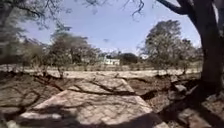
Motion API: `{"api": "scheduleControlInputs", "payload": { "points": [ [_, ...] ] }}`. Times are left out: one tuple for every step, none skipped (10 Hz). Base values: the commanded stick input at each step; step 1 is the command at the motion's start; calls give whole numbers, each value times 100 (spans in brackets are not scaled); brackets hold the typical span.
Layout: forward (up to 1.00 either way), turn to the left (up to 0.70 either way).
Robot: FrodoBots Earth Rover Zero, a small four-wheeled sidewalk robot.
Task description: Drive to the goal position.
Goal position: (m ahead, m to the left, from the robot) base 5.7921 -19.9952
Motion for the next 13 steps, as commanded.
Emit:
{"api": "scheduleControlInputs", "payload": {
  "points": [
    [0,0],
    [0,0],
    [0,0],
    [0,0],
    [0,0],
    [0,0],
    [3,0],
    [14,0],
    [70,0],
    [70,0],
    [70,0],
    [70,0],
    [70,0]
  ]
}}
